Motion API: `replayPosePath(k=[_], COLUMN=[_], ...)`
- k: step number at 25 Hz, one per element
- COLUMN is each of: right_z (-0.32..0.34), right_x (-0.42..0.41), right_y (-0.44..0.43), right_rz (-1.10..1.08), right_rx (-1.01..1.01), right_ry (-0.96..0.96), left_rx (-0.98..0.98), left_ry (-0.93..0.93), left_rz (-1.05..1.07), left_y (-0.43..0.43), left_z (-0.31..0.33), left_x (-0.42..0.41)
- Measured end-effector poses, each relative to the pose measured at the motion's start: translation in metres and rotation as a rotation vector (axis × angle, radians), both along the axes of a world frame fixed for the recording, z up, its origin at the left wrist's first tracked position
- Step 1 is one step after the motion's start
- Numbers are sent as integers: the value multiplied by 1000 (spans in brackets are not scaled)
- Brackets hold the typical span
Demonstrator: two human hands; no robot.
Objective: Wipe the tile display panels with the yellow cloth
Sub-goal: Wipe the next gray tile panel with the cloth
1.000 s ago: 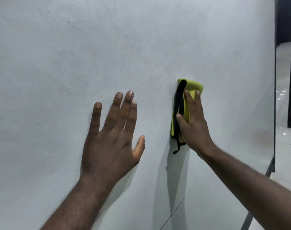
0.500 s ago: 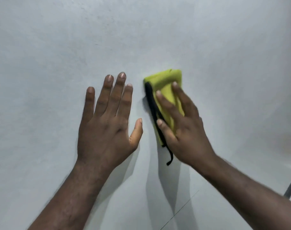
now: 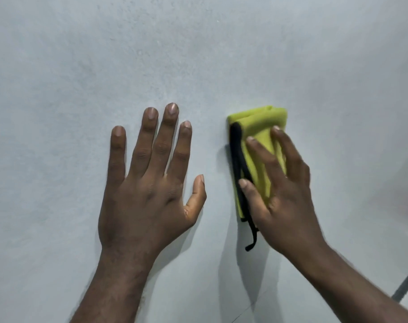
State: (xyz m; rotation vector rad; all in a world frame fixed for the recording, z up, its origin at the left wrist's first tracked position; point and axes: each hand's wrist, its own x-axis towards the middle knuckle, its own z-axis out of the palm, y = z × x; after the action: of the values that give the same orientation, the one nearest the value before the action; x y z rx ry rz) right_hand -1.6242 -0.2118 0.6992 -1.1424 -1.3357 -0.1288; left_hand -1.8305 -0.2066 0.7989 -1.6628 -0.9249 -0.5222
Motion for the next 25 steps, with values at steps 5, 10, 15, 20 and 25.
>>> replayPosePath(k=[5, 10, 15, 20, 25], right_z=[51, 0, 50, 13, 60], right_x=[8, 1, 40, 57, 130], right_y=[16, -6, 20, 11, 53], right_rz=[-23, 59, -58, 44, -32], right_rx=[52, -61, -18, -35, -21], right_ry=[215, -13, 184, -65, 153], left_rx=[15, 2, -35, -18, -13], left_ry=[-6, -30, -200, -219, -174], left_rz=[-18, -41, -59, -56, -76], left_y=[-1, 4, 1, 12, 41], left_z=[-1, -4, -10, -2, 21], left_x=[-1, -2, 27, 61, 137])
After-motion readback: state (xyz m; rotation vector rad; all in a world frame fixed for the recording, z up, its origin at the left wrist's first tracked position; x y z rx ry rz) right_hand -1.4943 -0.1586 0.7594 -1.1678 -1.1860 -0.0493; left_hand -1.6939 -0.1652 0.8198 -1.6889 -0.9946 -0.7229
